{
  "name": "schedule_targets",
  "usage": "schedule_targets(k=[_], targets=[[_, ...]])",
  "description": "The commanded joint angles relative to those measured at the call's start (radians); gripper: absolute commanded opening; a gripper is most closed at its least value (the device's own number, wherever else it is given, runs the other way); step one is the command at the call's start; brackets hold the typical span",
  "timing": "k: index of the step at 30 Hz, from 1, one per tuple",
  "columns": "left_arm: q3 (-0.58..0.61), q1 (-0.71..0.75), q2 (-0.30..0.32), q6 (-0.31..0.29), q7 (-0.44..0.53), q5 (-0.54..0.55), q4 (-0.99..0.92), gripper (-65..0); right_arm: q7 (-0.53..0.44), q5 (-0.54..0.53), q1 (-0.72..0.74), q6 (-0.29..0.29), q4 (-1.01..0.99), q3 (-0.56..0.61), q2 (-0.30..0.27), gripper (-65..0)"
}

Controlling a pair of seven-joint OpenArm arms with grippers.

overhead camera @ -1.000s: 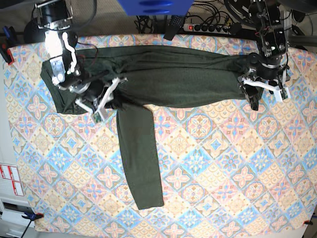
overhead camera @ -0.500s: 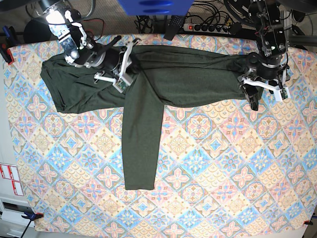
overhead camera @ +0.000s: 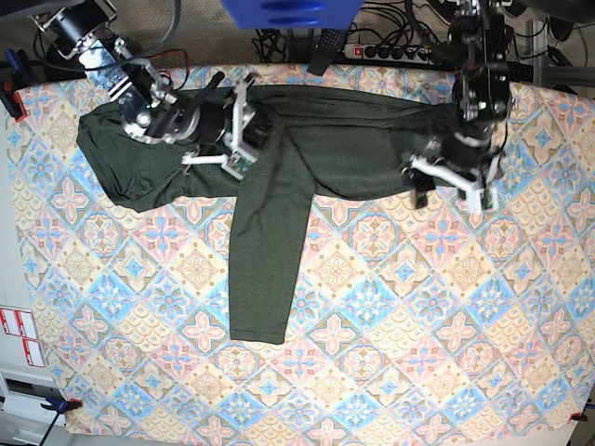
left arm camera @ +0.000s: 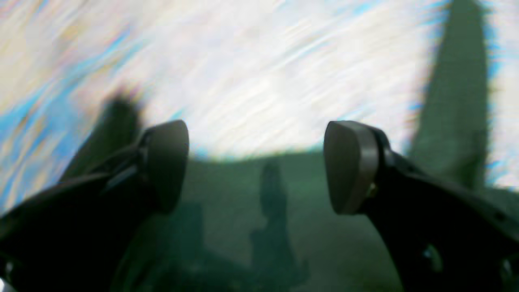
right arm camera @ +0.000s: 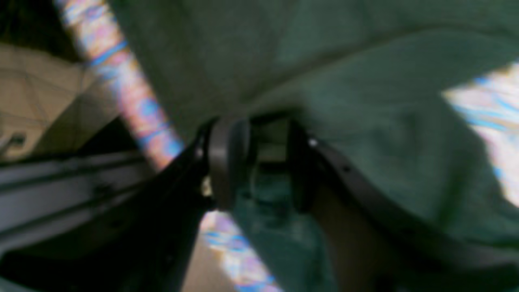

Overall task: Fold the T-shirt properly
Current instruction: 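Move the left gripper to the hanging sleeve and grasp its cuff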

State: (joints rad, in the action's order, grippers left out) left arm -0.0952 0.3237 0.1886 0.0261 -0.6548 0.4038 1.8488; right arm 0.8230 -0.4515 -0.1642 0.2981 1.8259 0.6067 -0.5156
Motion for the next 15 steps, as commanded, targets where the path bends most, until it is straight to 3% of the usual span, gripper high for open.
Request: schedule_targets(k=[1, 9, 15], targets=[[0.024, -0.027, 0.009, 0.007, 0.019, -0.001, -0.001, -12.4, -0.018, -0.010, 0.012, 0.002, 0.015, -0.032, -0.007, -41.3], [0.217, -0.303, -0.001, 0.007, 0.020, 0.001, -0.291, -12.4, -0.020, -0.010, 0.010, 0.002, 0.015, -0.136, -0.007, -40.3], [0.288, -0.513, -0.094, 0.007, 0.028, 0.002, -0.559, -12.4, -0.020, -0.010, 0.010, 0.002, 0.016, -0.179, -0.007, -40.3]])
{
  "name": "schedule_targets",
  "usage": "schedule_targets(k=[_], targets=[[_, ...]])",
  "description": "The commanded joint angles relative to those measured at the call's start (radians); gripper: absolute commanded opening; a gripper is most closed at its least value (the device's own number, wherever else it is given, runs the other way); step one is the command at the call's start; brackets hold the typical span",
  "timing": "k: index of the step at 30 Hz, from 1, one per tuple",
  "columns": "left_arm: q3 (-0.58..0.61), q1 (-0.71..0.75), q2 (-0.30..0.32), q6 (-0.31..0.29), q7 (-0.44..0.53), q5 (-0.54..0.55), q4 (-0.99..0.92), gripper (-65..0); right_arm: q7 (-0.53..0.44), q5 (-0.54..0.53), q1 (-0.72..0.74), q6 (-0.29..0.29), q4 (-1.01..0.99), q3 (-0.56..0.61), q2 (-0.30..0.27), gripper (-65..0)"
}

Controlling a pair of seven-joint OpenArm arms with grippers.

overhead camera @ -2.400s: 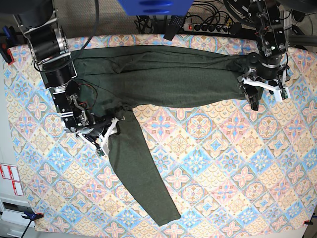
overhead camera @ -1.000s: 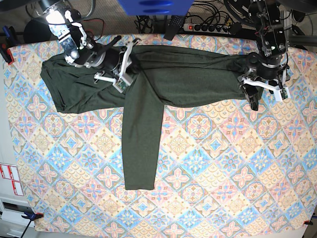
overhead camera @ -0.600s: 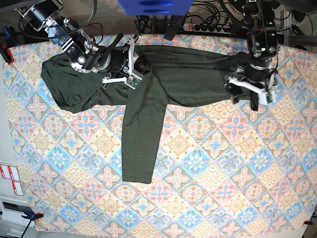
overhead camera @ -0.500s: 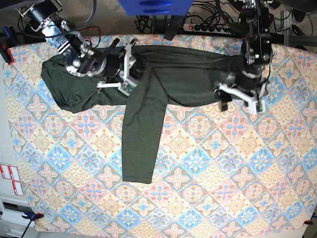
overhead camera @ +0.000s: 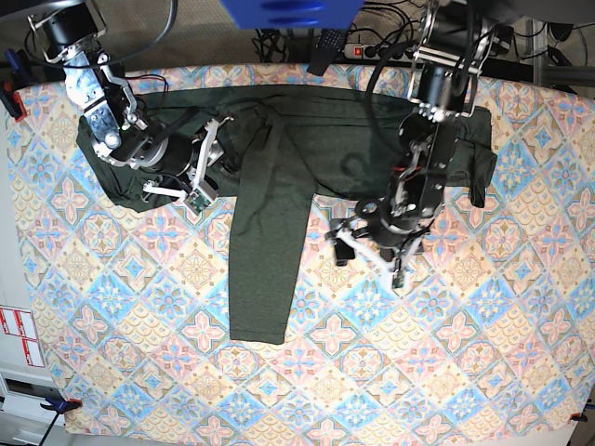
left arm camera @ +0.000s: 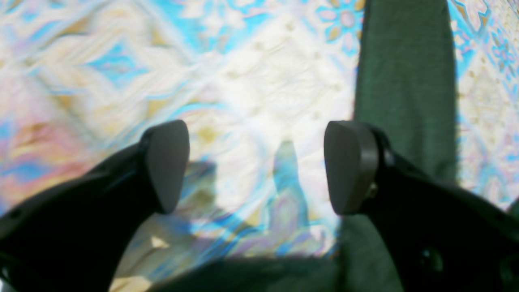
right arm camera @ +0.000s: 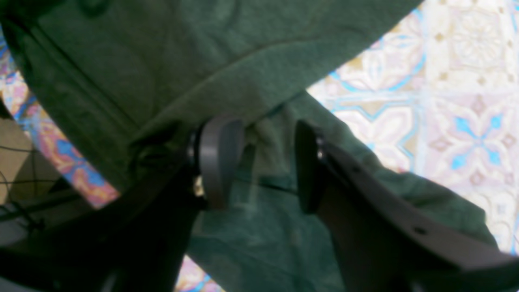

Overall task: Fold the T-shirt properly
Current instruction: 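Move the left gripper to the hanging sleeve and grasp its cuff, then fold the grasped sleeve up onto the shirt body with the left gripper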

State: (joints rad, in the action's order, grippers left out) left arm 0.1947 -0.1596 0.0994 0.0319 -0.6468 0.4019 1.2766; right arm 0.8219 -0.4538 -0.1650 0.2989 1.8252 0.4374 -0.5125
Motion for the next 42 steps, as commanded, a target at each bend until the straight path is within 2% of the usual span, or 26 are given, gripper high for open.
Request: schedule_targets(k=[1, 7, 12, 17, 26, 32, 34, 36, 40, 42], targets=[[-0.002, -0.054, -0.020, 0.001, 0.022, 0.004, -0.019, -12.4, -0.019, -0.007, 0.011, 0.001, 0.017, -0.018, -0.010, -40.3], [-0.002, -0.211, -0.117, 0.001, 0.029, 0.004, -0.245, -12.4, -0.019, -0.007, 0.011, 0.001, 0.023, -0.079, -0.010, -40.3], [-0.002, -0.280, -0.174, 0.001, 0.098, 0.002, -0.389, -12.4, -0.019, -0.009, 0.011, 0.001, 0.023, -0.110, -0.010, -40.3], [-0.002, -0.337, -0.224, 0.001, 0.112, 0.004, -0.527, -12.4, -0.019, -0.009, 0.011, 0.001, 0.023, -0.125, -0.010, -40.3], [0.007, -0.337, -0.256, 0.000, 0.158, 0.004, -0.618, -12.4, -0.019, -0.009, 0.017, 0.001, 0.024, -0.125, -0.010, -40.3], [0.145, -0.337, -0.256, -0.002, 0.192, 0.013, -0.700, -12.9, -0.019, -0.009, 0.017, 0.001, 0.026, -0.125, -0.010, -40.3], [0.187, -0.334, -0.256, -0.002, 0.189, 0.013, -0.708, -17.8, -0.019, -0.009, 0.017, 0.001, 0.034, -0.125, -0.010, -40.3], [0.210, -0.332, -0.256, -0.013, 0.187, 0.015, -0.708, -26.8, -0.019, -0.010, 0.017, 0.001, 0.044, -0.125, -0.010, -40.3], [0.211, -0.312, -0.256, -0.043, 0.189, 0.038, -0.693, -53.2, -0.019, -0.010, 0.014, 0.001, 0.046, -0.125, -0.010, -40.3], [0.217, -0.309, -0.256, -0.043, 0.189, 0.064, -0.671, -60.4, -0.019, -0.010, 0.012, 0.001, 0.046, -0.125, -0.010, -40.3]])
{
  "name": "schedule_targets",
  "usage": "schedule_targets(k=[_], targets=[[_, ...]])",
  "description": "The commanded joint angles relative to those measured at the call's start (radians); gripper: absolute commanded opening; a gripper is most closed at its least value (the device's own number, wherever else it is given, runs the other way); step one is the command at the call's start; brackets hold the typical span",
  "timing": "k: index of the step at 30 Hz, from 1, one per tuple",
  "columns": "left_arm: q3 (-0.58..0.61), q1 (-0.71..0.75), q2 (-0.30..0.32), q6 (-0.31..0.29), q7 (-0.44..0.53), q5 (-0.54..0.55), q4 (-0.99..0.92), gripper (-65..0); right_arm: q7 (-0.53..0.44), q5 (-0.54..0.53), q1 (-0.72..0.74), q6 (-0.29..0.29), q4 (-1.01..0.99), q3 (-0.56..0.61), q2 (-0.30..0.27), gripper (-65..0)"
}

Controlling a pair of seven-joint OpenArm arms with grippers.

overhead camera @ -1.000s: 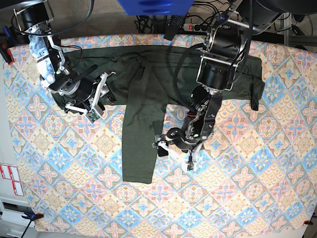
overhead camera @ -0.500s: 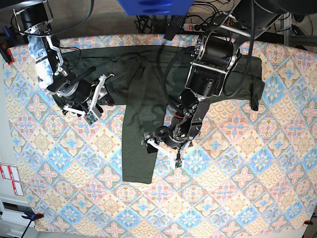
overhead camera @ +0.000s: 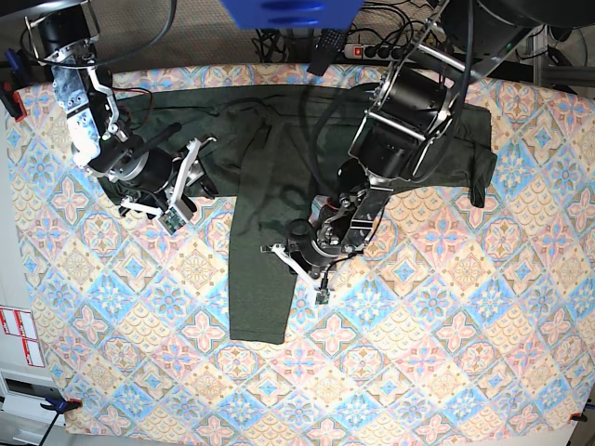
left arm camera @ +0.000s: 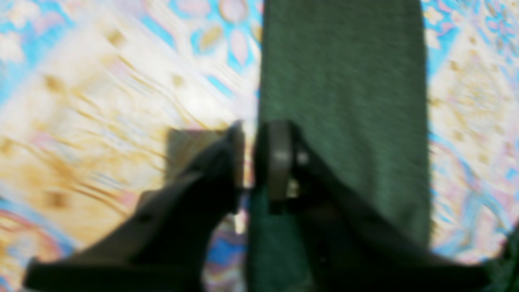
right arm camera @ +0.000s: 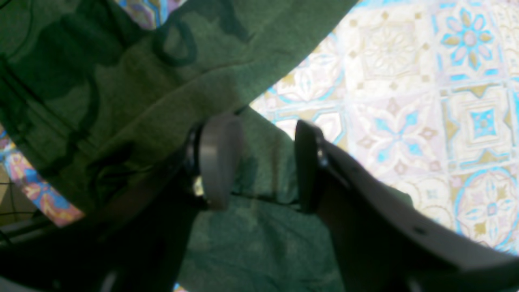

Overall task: Fold the T-shirt properly
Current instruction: 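Fold the grasped sleeve up onto the shirt body with the left gripper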

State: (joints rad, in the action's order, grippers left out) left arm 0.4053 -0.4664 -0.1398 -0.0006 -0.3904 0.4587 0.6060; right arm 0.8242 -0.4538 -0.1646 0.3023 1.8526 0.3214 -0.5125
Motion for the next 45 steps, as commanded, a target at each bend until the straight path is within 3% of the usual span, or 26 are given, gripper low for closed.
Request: schedule_targets(k=[1, 6, 11, 17, 28, 33, 45], targets=[[0.008, -0.001, -0.017, -0.011, -0.071, 0.019, 0.007, -63.7, -0.021, -0.010, 0.012, -0.002, 0.019, -0.009, -0.010, -40.3], [0.004, 0.048, -0.016, -0.003, -0.072, 0.021, 0.107, -65.0, -0.021, -0.010, -0.002, -0.002, 0.022, -0.009, -0.010, -40.3], [0.001, 0.154, 0.067, 0.003, -0.072, 0.027, 0.331, -65.0, -0.022, -0.010, -0.016, -0.002, 0.026, -0.012, -0.010, -40.3], [0.001, 0.294, 0.194, 0.143, -0.066, 0.027, 0.616, -65.0, -0.021, -0.010, -0.037, -0.002, 0.026, -0.058, -0.010, -40.3], [-0.021, 0.628, 0.418, 0.308, -0.064, 0.022, 1.136, -65.0, -0.021, -0.010, -0.037, -0.002, 0.026, -0.058, -0.010, -40.3], [-0.147, 0.809, 0.435, 0.371, -0.064, 0.019, 1.296, -65.0, -0.021, -0.010, -0.039, -0.002, 0.023, -0.058, -0.010, -40.3], [-0.250, 1.070, 0.429, 0.371, -0.064, 0.019, 1.411, -65.0, -0.021, -0.010, -0.039, -0.002, 0.022, -0.058, -0.010, -40.3]])
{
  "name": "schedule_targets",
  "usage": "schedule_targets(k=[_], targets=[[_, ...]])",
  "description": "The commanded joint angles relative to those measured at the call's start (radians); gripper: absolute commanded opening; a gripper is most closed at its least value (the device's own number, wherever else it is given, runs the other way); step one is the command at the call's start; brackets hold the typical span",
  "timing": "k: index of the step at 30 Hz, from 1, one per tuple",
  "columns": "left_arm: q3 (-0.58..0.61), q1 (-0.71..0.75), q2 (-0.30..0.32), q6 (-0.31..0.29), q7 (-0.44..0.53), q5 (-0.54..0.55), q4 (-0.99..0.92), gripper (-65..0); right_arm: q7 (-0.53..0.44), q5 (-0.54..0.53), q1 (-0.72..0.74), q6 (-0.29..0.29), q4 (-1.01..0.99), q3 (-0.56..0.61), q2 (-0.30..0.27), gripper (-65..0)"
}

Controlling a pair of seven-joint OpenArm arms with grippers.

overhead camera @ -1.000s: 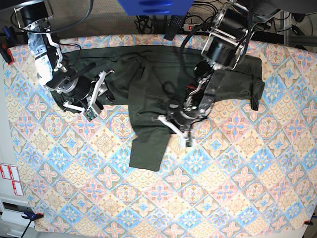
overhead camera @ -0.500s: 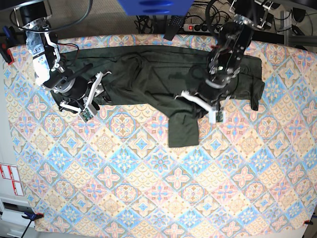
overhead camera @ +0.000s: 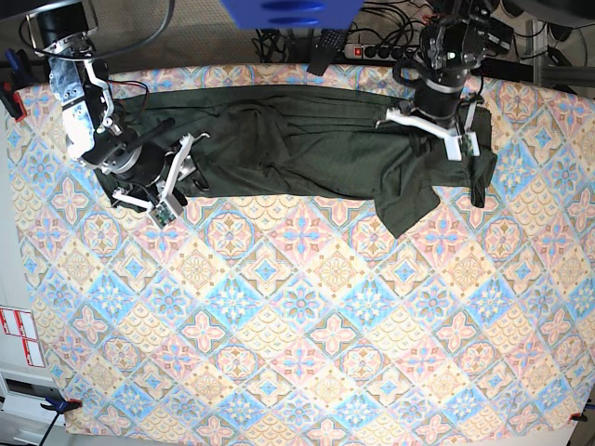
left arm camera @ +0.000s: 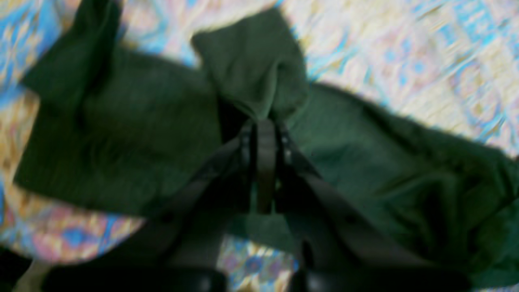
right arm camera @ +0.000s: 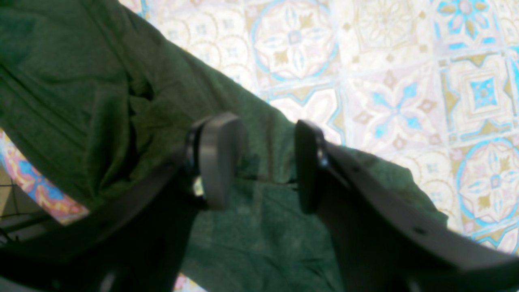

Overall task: Fold the T-shirt properly
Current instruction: 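Fold the grasped sleeve up onto the shirt body with the left gripper, then release the sleeve and move the left gripper to the shirt's end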

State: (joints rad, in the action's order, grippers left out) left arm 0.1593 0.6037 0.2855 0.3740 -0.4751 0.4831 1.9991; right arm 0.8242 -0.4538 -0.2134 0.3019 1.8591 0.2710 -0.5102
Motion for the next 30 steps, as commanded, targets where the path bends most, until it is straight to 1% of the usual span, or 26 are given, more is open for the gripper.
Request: schedule_targets(k=[1, 4, 9, 10, 12, 13, 14, 16, 18, 22, 24, 25, 30], targets=[[-0.004, 0.015, 0.004, -0.003, 0.020, -0.005, 0.018, -65.0, -0.021, -0.010, 0.010, -0.002, 0.015, -0.006, -0.012, -40.3], [0.001, 0.048, 0.004, -0.003, 0.020, -0.005, 0.016, -65.0, -0.021, -0.010, 0.010, -0.002, 0.015, -0.006, -0.012, -40.3], [0.006, 0.048, 0.002, -0.003, 0.011, -0.001, -0.033, -65.0, -0.021, -0.010, 0.010, -0.002, 0.015, -0.006, -0.012, -40.3], [0.006, 0.045, 0.004, -0.003, 0.002, -0.004, -0.044, -65.0, -0.021, -0.010, 0.010, -0.002, 0.015, -0.006, -0.012, -40.3], [0.003, 0.026, 0.008, -0.003, -0.075, 0.001, -0.050, -64.2, -0.021, -0.010, 0.010, -0.002, 0.015, -0.006, -0.012, -40.3], [0.001, 0.003, 0.008, -0.003, -0.123, 0.002, -0.050, -61.8, -0.021, -0.010, 0.010, -0.002, 0.015, -0.006, -0.012, -40.3], [0.000, -0.021, 0.005, -0.003, -0.173, 0.002, -0.050, -58.0, -0.021, -0.010, 0.010, -0.002, 0.014, -0.006, -0.012, -40.3], [0.000, -0.057, 0.004, -0.003, -0.238, 0.002, -0.050, -48.7, -0.021, -0.010, 0.010, -0.002, 0.014, -0.006, -0.012, -40.3], [-0.002, -0.081, 0.004, -0.003, -0.247, 0.004, -0.050, -39.1, -0.021, -0.010, 0.010, -0.002, 0.014, -0.006, -0.012, -40.3], [-0.019, -0.152, 0.004, -0.003, -0.248, 0.004, -0.059, -22.7, -0.021, -0.010, 0.010, -0.002, 0.014, -0.006, -0.012, -40.3], [-0.031, -0.183, 0.002, -0.007, -0.250, 0.004, -0.080, -18.4, -0.021, -0.010, 0.010, -0.002, 0.014, -0.006, -0.012, -40.3], [-0.031, -0.207, 0.002, -0.007, -0.250, 0.004, -0.099, -17.6, -0.021, -0.010, 0.010, -0.002, 0.014, -0.006, -0.012, -40.3], [-0.051, -0.301, 0.002, -0.008, -0.254, 0.006, -0.180, -17.5, -0.021, -0.010, 0.010, -0.002, 0.014, -0.006, -0.012, -40.3]])
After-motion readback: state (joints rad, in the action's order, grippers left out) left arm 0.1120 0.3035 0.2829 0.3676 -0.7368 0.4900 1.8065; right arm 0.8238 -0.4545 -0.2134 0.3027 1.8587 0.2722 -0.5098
